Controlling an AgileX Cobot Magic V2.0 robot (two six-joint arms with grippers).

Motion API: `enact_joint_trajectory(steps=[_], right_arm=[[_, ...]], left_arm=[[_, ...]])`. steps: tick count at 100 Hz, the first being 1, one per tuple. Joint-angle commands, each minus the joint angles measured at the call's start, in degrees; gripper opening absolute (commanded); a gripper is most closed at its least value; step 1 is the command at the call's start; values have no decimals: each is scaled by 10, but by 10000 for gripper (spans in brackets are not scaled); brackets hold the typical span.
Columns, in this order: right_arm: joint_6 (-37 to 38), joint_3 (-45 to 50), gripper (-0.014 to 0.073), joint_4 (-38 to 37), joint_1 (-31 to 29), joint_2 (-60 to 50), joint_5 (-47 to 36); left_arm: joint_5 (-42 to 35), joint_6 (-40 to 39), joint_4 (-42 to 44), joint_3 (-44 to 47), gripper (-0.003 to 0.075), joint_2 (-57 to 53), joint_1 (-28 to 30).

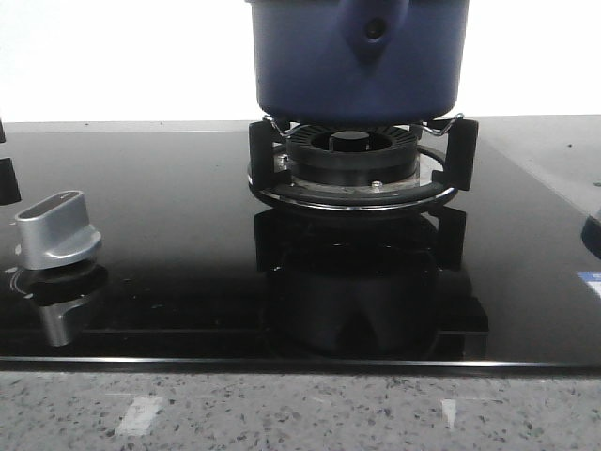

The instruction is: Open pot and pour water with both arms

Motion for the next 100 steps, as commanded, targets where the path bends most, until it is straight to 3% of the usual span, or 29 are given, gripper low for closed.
enact_joint_trajectory(steps=[1, 12, 24, 52, 61, 100], right_arm=[[149, -13, -47, -163, 2, 4, -56], [350, 9, -47, -376, 2, 4, -83], [467, 73, -47, -485, 2, -8, -139], [475, 187, -47, -493, 2, -136, -147], [476, 186, -47, -493, 1, -185, -86], [476, 186, -47, -495, 1, -181, -82]], left_arm=[[-44, 1, -5, 18, -20, -16, -6], [-44, 1, -5, 18, -20, -16, -6], [-44, 1, -5, 18, -20, -16, -6], [-44, 1, -5, 18, -20, -16, -6], [-44, 1, -5, 18, -20, -16, -6], [-44, 1, -5, 18, -20, -15, -6]])
